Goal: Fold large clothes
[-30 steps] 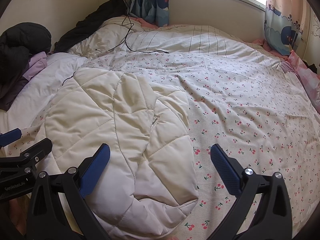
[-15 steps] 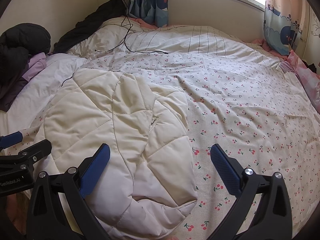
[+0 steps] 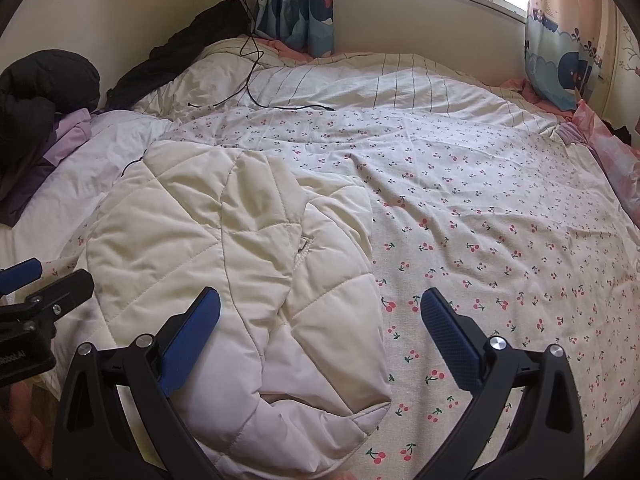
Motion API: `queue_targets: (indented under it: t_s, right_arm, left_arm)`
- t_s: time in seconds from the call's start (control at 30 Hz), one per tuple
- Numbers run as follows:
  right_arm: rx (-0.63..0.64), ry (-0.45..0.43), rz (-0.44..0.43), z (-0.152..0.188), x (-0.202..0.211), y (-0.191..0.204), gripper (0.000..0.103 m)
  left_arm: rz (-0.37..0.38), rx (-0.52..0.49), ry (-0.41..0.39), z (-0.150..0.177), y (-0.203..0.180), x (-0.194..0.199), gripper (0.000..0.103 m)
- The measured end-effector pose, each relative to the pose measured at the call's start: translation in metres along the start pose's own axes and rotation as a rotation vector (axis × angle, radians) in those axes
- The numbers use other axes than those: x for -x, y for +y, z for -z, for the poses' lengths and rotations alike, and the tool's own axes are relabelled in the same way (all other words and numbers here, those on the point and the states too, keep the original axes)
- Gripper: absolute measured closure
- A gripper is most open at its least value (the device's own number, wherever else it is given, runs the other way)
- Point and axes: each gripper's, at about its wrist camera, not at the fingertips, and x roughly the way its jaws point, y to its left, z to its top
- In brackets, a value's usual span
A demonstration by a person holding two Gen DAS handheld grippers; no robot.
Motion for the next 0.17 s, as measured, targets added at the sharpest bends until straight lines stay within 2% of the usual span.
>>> queue_targets:
  t_s: [0.17]
  right_arm:
    - [-0.003,0.000,0.002,0.0006,0.0026,0.0006,0.006]
  left_arm:
    - [-0.004,0.004,0.028,0.0021,-0.0012,-0.0035,0.007]
